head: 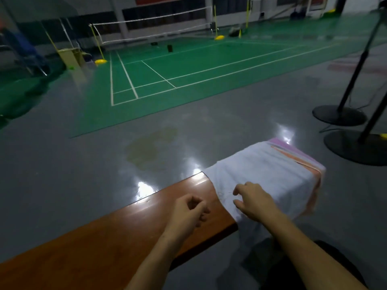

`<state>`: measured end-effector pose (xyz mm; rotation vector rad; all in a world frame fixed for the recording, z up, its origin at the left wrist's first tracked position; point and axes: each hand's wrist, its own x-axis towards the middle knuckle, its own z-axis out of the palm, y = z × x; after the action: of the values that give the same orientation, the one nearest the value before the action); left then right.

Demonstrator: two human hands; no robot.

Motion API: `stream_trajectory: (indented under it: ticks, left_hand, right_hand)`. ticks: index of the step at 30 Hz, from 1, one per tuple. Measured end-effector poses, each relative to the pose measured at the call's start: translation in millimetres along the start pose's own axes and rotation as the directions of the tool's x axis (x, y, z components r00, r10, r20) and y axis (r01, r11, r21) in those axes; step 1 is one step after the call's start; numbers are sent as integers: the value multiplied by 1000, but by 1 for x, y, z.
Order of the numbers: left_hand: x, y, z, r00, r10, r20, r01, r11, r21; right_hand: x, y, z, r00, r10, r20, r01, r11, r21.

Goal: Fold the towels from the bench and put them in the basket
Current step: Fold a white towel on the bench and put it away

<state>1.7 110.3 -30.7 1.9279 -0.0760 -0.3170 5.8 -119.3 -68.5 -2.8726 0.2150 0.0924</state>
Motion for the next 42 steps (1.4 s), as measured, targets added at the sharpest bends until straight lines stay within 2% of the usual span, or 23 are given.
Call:
stream_trajectory:
  ticks: [4, 8, 12, 14, 17, 19, 21, 24, 27, 30, 34, 36, 38, 42]
  left_hand:
    - [43, -3, 52, 998, -60, 30, 55, 987, 153]
    - [84, -17, 85, 989, -87, -116, 126, 912, 391]
    - [97, -17, 106, 984, -30, -178, 108, 887, 449]
    - [100, -19, 107, 986, -33, -162, 97, 911, 402]
    - [101, -23, 94, 991, -10, -135, 30, 989, 148]
    - [100, -27, 82, 992, -24, -126, 16, 998, -60]
    - [99, -32, 70, 989, -61, -131, 33, 978, -207]
    - [97, -34, 51, 974, -133, -183, 46, 909, -415]
    - [91, -35, 30, 977, -179, -118, 66, 774, -630]
    - [83, -44, 6, 986, -136, -97, 42, 762, -646]
    - [70, -70, -29, 984, -112, -142, 11, 820, -572]
    - [61, -85, -48, 972, -106, -208, -13, 866, -500]
    - [49, -100, -66, 954, -99, -283, -37, 897, -440]
    - [19, -122, -102, 910, -73, -408, -68, 945, -321]
  right_hand:
    - [17, 26, 6, 988, 132, 79, -133, 991, 0]
    - [27, 28, 13, 987, 159, 27, -160, 987, 29]
    - [29, 30, 19, 991, 134, 5, -134, 986, 95]
    - [30, 32, 19, 991, 133, -29, -127, 981, 147]
    - [31, 25, 16, 984, 151, -95, -128, 969, 212]
    - [35, 16, 16, 942, 114, -315, -56, 980, 189]
    - [32, 8, 22, 900, 16, -437, 63, 984, 166]
    - [24, -10, 25, 915, -116, -387, 256, 908, 332]
    - [19, -29, 24, 910, -205, -360, 359, 822, 441]
    - [16, -51, 32, 894, -336, -297, 446, 742, 501]
    - [8, -84, 51, 861, -479, -172, 487, 675, 554]
    - [6, -98, 60, 843, -522, -130, 502, 677, 539]
    - [7, -104, 66, 848, -524, -81, 496, 728, 473]
    - [13, -106, 81, 881, -474, -8, 472, 875, 113]
